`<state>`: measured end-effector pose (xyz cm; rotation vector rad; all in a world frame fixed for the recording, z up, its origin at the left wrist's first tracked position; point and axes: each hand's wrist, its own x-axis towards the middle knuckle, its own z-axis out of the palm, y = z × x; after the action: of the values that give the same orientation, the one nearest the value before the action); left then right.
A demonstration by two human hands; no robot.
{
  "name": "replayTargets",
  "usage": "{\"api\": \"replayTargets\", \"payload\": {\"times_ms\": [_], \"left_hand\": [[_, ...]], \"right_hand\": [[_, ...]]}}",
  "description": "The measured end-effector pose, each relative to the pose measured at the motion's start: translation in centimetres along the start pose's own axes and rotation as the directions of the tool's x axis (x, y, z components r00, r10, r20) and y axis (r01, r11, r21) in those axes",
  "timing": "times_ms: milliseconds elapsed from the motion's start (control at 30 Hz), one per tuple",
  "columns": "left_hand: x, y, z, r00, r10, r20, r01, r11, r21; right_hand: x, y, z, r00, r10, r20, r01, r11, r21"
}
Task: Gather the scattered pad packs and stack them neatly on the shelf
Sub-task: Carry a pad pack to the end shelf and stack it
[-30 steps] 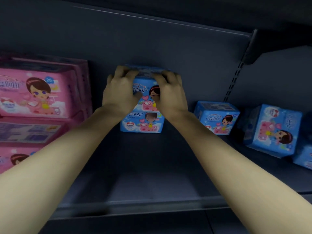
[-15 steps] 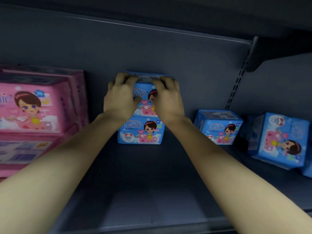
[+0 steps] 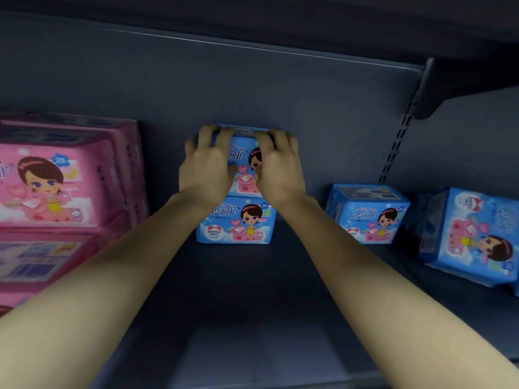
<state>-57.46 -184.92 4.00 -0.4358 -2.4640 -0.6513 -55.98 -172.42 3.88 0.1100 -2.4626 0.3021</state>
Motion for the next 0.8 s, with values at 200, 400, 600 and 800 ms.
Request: {"api": "replayTargets", "payload": {"times_ms": [200,400,600,800], "left_hand": [[0.1,0.0,-0.4,1.000,0.004,0.030,-0.004,1.000,0.020],[-0.1,0.7,-1.2,1.000,0.010,0.005,-0.011,0.989,0.150],[-1.9,2.8,-1.4,0.983,0.186,0.002,-0.184,0.973,0.136],[-5.3,4.4,0.7,0.955,0.257,0.147,-0.268,0.962,0.061]], "right_hand": [[0.0,-0.2,-0.4,0.999,0.024,0.032,-0.022,0.997,-0.069],[-1.0,0.2,-1.7,0.995,0.094,-0.012,-0.095,0.993,-0.068],[-3.6,0.7,-3.0,0.988,0.153,0.035,-0.149,0.984,-0.098],[-7.8,2.3,-3.5,0.951,0.260,0.166,-0.231,0.957,-0.179]]}}
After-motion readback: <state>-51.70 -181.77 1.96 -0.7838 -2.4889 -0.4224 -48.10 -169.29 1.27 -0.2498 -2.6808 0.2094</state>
